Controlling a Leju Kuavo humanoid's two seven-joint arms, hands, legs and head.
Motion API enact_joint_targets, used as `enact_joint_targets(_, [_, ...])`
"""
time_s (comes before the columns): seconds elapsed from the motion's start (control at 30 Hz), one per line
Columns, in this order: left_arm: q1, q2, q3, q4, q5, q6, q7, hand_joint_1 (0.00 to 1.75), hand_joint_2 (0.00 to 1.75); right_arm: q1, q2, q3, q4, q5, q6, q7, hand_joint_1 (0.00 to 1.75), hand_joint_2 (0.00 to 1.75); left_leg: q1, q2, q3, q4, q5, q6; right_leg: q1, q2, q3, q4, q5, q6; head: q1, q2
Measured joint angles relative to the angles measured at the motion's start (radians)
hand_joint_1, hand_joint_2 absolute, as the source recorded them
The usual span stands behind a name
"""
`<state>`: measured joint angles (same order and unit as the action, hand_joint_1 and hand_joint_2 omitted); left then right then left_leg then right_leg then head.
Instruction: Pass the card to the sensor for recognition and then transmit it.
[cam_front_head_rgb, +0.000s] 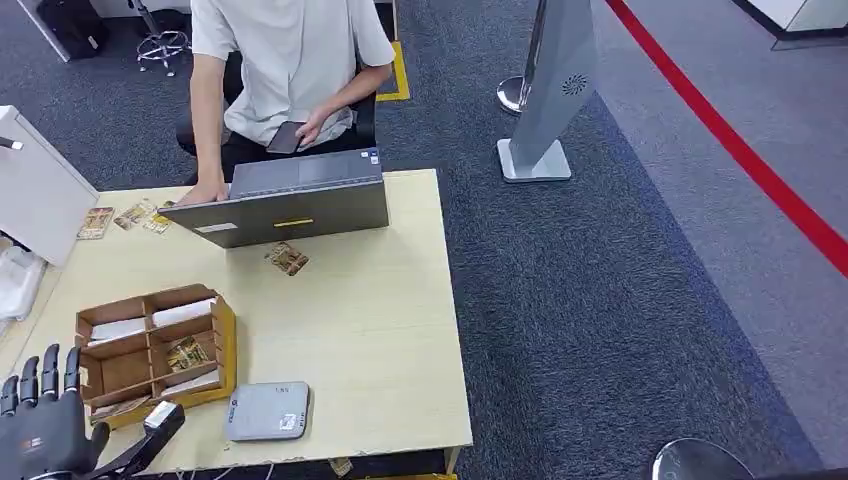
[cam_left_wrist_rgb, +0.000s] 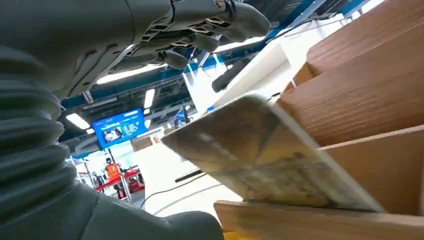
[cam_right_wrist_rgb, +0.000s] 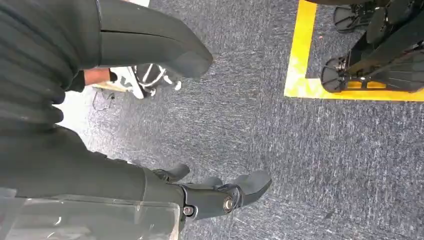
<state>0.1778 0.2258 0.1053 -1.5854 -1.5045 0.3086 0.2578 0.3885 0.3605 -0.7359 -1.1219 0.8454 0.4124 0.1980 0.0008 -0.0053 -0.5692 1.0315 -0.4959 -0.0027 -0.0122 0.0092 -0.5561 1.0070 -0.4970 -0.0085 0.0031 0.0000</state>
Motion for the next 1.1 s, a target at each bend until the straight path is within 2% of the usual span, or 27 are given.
enact_joint_targets(0.53, [-0.036,-0.003,-0.098,0.000,0.000,-0.016,0.018,0.00,1.75,0.002,0.000,0.006,0.000,-0.015,-0.007,0.002,0.00,1.75,0.000,0.000,0.000,0.000,0.000,0.000,0.000,0.000,0.000,0.000,0.000,0.000,0.000,0.000])
enact_joint_targets(0.93, [-0.038,-0.003,-0.106,0.000,0.000,-0.016,0.021,0.00,1.75,0.006,0.000,0.014,0.000,-0.019,-0.007,0.007,0.00,1.75,0.000,0.000,0.000,0.000,0.000,0.000,0.000,0.000,0.000,0.000,0.000,0.000,0.000,0.000])
enact_joint_targets(0.97, [-0.038,-0.003,-0.106,0.000,0.000,-0.016,0.021,1.75,1.75,0.006,0.000,0.014,0.000,-0.019,-0.007,0.007,0.00,1.75,0.000,0.000,0.000,0.000,0.000,0.000,0.000,0.000,0.000,0.000,0.000,0.000,0.000,0.000])
enact_joint_targets(1.1, [-0.036,-0.003,-0.106,0.000,0.000,-0.024,0.020,1.75,1.75,0.007,0.000,0.016,0.000,-0.018,-0.006,0.008,0.00,1.75,0.000,0.000,0.000,0.000,0.000,0.000,0.000,0.000,0.000,0.000,0.000,0.000,0.000,0.000])
